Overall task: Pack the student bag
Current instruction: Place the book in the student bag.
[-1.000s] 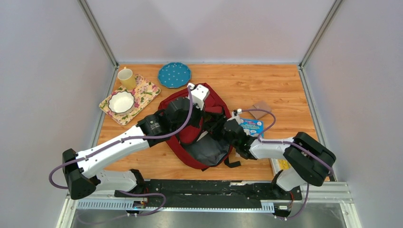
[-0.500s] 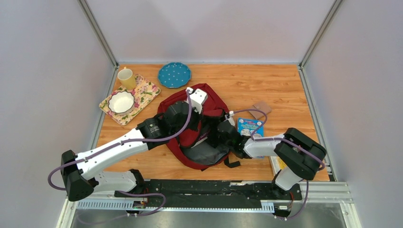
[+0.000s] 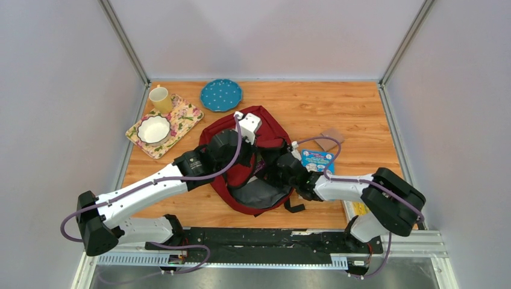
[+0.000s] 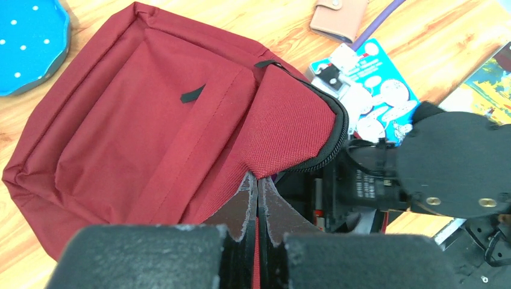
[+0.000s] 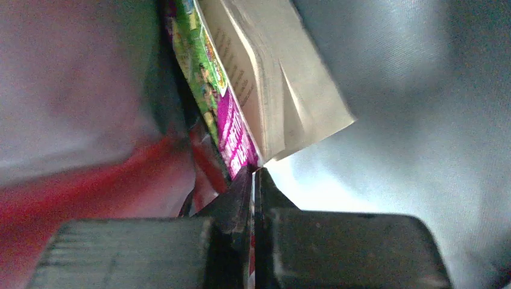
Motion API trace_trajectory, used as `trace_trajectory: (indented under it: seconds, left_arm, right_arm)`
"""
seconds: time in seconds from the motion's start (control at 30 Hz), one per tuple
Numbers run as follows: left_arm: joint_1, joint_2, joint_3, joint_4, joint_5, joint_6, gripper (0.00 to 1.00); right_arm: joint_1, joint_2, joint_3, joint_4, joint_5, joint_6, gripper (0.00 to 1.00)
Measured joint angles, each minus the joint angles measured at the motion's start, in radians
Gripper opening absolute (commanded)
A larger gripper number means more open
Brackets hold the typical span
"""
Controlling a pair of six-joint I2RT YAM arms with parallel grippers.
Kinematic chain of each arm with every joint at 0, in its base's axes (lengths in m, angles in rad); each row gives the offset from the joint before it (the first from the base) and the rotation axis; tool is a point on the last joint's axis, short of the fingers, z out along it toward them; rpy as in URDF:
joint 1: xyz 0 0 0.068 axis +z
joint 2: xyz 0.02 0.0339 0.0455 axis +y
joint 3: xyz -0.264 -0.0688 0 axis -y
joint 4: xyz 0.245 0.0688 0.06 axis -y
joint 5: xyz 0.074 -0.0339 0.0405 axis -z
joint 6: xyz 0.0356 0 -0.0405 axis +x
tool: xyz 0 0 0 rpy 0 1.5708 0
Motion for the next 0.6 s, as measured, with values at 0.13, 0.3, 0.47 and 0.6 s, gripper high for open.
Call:
trace_trajectory:
  seconds: [0.13, 0.3, 0.47, 0.6]
  left_arm:
    - [0.000, -0.001, 0.000, 0.002, 0.001, -0.005, 0.00]
    - [0.000, -0.010, 0.000, 0.001, 0.000, -0.006, 0.00]
    - [0.001, -0.025, -0.006, 0.000, -0.001, -0.006, 0.00]
    - [0.003, -0.031, -0.013, 0.000, -0.004, -0.006, 0.00]
  right_arm:
    - [-0.002, 0.077, 0.013, 0.041, 0.002, 0.026, 0.00]
    - [-0.003, 0.082, 0.015, 0.106, 0.080, 0.043, 0.00]
    - [-0.043, 0.103, 0.060, 0.106, 0.105, 0.037, 0.04]
    - [-0.060, 0.122, 0.079, 0.106, 0.080, 0.021, 0.17]
